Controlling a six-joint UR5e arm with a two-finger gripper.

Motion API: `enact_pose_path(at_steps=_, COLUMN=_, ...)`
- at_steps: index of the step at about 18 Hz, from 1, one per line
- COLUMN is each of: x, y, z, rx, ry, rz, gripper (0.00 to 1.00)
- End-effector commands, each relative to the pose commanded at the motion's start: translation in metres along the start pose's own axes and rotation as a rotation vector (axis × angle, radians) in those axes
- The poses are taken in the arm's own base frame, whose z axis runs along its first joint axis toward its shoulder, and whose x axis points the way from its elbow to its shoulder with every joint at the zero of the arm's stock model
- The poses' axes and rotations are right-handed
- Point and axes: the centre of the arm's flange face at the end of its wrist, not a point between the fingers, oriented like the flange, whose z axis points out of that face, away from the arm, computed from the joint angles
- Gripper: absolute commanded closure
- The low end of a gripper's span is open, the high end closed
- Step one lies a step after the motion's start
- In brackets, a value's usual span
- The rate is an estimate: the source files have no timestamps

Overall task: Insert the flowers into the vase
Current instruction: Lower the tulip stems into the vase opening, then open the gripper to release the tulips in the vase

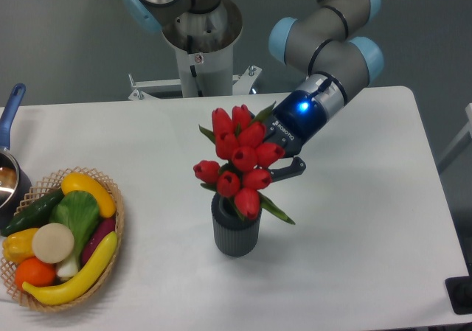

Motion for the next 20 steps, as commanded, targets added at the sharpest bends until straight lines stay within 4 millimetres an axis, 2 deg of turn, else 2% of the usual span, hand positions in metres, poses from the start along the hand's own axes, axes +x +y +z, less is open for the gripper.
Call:
enact_pose_path(at_steps=8, x=-0.009, y=0.022, z=0.003, rx=-0.066, ry=-0.016, rz=-0.032, gripper=0.65)
enact_pose_path(at_steps=13, x=-0.005, y=0.026, z=0.008, rx=-0.069, ry=-0.006, rz=-0.041, gripper=0.65)
enact_pose_path(at_steps=16, x=-0.014, y=0.045, z=0.009, rx=-0.087, ry=-0.007, rz=-0.058, gripper=0.63)
enact_pose_path(at_steps=19, x=-0.014, y=0.049, z=0.008, rx=-0.088, ry=-0.009, rz=-0.067, gripper=0.61)
enact_pose_path(at_steps=20, x=-0.014, y=0.049, z=0.007, rx=-0.088, ry=-0.011, rz=-0.066, gripper=0.56)
